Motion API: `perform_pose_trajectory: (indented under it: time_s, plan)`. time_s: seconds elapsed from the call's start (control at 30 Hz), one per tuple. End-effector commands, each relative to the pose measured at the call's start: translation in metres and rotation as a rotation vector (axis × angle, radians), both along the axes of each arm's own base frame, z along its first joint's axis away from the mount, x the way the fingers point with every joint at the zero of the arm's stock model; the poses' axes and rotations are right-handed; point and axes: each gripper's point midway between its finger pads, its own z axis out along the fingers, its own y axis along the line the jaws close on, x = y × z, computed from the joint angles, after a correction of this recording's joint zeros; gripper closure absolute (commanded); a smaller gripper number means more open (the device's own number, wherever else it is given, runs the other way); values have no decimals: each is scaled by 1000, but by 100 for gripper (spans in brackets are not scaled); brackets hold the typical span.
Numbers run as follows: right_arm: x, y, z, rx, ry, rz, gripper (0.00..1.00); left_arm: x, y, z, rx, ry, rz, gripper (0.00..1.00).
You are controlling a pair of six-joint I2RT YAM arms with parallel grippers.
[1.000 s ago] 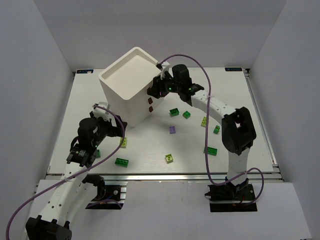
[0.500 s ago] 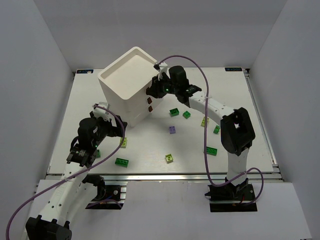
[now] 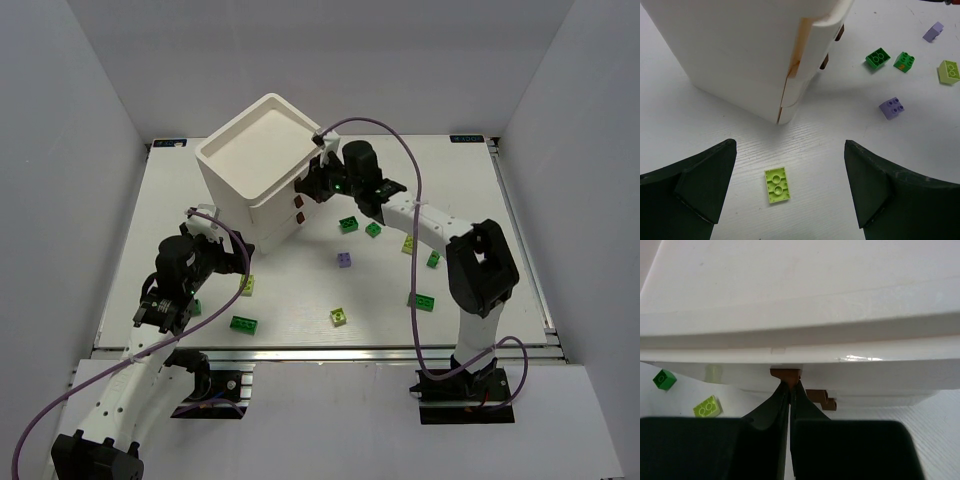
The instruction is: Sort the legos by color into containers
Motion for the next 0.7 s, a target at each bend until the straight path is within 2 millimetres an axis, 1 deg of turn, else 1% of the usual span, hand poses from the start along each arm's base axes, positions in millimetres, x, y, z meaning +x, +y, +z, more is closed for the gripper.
perform_pose_trajectory:
  time_s: [0.0, 0.03, 0.07, 0.1, 0.17, 0.2, 0.33, 0.4, 0.43, 0.5, 0.53, 0.63, 0.67]
  plan:
    - [-11, -11, 26, 22, -67, -7, 100, 1, 0, 13, -3, -31, -3, 2]
    - [-13, -13, 25, 20, -68, -8, 100, 2, 0, 11, -2, -27, -3, 2]
    - [-17, -17, 18, 10, -57, -9, 100, 2, 0, 12, -2, -28, -3, 2]
    - [-20, -20, 23, 14, -65, -10, 100, 2, -1, 12, -5, -29, -6, 2]
    - [-25, -24, 22, 13, -68, -11, 100, 2, -1, 11, -3, -27, -7, 2]
    - [-31, -28, 18, 5, -60, -9, 100, 2, -1, 10, -4, -23, -9, 2]
    - [-41, -39, 11, -9, -51, -11, 100, 2, -3, 8, -3, -12, -18, 2]
    - [-46, -46, 13, -8, -51, -17, 100, 3, -3, 7, -4, -9, -17, 2]
    - [-49, -49, 6, -17, -41, -17, 100, 3, -3, 7, -3, -7, -16, 2]
    - [-52, -55, 7, -19, -45, -22, 100, 3, -3, 6, -3, -5, -14, 2]
    - [-55, -57, 3, -25, -36, -20, 100, 3, -3, 6, -2, -6, -14, 2]
    - [-58, -59, 3, -26, -32, -14, 100, 4, -3, 4, -3, 1, -15, 2]
    - [-58, -60, 2, -25, -22, -8, 94, 4, -3, 2, 0, 8, -14, 2]
